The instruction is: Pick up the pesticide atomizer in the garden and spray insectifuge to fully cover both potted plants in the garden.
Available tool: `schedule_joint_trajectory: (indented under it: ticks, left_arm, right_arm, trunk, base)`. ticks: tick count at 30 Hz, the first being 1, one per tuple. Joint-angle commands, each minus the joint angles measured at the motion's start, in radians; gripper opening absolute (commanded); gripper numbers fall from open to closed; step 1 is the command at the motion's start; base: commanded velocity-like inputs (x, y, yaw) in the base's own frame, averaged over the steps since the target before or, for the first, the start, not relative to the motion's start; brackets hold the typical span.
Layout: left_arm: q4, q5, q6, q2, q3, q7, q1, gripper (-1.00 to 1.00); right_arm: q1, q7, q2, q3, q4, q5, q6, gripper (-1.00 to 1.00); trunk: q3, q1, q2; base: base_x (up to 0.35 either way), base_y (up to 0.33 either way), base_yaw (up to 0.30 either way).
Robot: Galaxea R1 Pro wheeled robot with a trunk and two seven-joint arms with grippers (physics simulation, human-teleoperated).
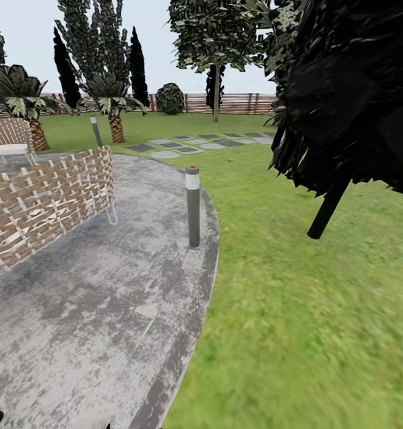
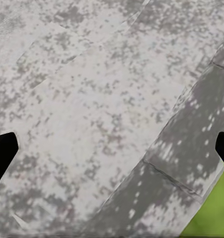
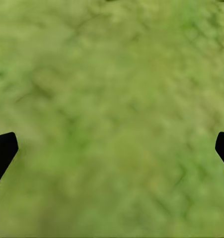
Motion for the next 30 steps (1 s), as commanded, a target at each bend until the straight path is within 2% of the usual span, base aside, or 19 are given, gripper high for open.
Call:
schedule_joint_trajectory:
  ticks: [1,21,30]
  left_arm:
    - [0.001,0.000,-0.004,0.000,0.001,0.000,-0.001,1.00]
    - [0.001,0.000,-0.004,-0.001,0.000,0.000,-0.001,1.00]
    - [0.001,0.000,-0.002,-0.001,0.002,0.000,-0.001,1.00]
  right_arm:
    - [0.000,-0.005,0.000,-0.002,0.001,0.011,-0.002,1.00]
    - [0.000,-0.005,0.000,-0.002,0.001,0.011,-0.001,1.00]
    - [0.000,-0.005,0.000,-0.002,0.001,0.011,0.000,1.00]
  trunk:
    - [0.000,0.000,0.000]
    - [0.002,0.000,0.000]
    - [0.002,0.000,0.000]
  base:
    - [0.000,0.000,0.271]
    - [0.002,0.000,0.274]
    - [0.247,-0.061,0.278]
